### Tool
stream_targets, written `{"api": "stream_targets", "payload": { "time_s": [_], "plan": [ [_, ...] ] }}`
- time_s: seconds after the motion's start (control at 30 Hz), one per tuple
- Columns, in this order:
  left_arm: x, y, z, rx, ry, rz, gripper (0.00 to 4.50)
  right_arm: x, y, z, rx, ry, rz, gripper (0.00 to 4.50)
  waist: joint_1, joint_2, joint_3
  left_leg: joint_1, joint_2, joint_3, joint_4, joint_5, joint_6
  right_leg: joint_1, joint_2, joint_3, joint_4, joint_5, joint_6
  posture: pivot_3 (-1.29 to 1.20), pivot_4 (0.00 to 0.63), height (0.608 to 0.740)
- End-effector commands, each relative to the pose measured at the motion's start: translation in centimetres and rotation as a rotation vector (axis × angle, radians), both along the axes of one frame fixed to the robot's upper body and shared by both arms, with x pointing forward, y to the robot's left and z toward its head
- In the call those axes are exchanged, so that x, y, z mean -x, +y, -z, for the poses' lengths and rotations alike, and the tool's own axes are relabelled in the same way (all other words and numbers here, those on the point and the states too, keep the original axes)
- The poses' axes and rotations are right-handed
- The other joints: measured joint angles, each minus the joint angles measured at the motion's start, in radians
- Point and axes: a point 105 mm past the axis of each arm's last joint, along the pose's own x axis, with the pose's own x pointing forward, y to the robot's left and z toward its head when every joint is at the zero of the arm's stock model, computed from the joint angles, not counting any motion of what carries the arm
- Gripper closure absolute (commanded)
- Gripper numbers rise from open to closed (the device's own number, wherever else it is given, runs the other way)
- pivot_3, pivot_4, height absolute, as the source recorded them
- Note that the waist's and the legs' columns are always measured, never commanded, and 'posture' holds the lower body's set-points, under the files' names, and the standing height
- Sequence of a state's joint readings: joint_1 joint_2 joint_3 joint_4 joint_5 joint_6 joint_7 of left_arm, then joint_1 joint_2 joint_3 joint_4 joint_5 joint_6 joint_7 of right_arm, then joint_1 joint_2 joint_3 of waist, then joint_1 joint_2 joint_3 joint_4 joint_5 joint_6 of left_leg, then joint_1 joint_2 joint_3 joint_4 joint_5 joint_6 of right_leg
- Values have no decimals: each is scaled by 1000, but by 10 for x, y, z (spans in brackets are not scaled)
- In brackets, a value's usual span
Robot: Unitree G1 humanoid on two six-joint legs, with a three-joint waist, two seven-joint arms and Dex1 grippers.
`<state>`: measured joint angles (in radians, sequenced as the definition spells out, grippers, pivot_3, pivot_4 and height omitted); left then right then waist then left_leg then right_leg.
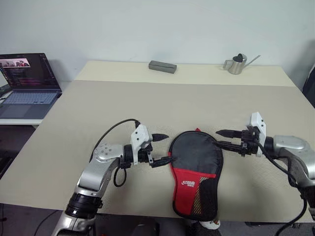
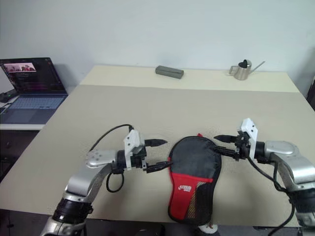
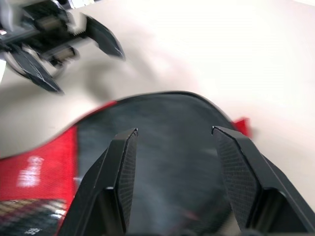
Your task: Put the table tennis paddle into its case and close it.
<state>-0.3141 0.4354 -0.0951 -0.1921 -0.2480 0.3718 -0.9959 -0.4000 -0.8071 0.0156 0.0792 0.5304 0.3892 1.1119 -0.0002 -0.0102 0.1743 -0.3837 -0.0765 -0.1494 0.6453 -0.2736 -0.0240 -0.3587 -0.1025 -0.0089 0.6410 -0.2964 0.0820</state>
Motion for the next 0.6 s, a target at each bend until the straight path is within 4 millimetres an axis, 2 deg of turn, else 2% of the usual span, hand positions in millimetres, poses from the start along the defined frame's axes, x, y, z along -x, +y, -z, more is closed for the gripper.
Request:
{"api": "stream_targets", "payload": {
  "time_s": [0.03, 0.2, 0.3, 0.37, 0.6],
  "plan": [
    [-7, 17, -14, -26, -99, -112, 0, -18, -16, -4, 23, -36, 23, 1855, -2, 0, 1, 0, 0, 1, 0, 0, -1, -1, 0, 0, 2, 0, -1, 0, 150, 740],
    [-20, 28, -24, -41, -169, -233, 0, -40, -46, -2, 68, -34, 93, 1855, -3, 0, 2, 0, 0, 1, 0, 3, -3, -3, 1, 1, 5, 0, -2, 0, 150, 740],
    [-18, 37, -22, -89, -203, -259, 0, -62, -60, -19, 29, -55, 196, 1855, -6, 1, 3, 0, 0, 3, 0, 3, -3, -5, 0, 3, 5, 0, -3, 0, 150, 740],
    [-21, 42, -20, -101, -212, -286, 0, -70, -64, -26, 32, -69, 222, 1855, -11, 2, 3, -1, 1, 7, -1, 4, -4, -9, 1, 7, 6, 0, -3, 0, 150, 740],
    [-32, 44, -15, -71, -200, -340, 0, -80, -70, -32, 50, -92, 257, 1855, -11, 2, 3, -5, 1, 14, -1, 4, -4, -14, 1, 13, 6, 1, -3, 0, 150, 740]
  ]
}}
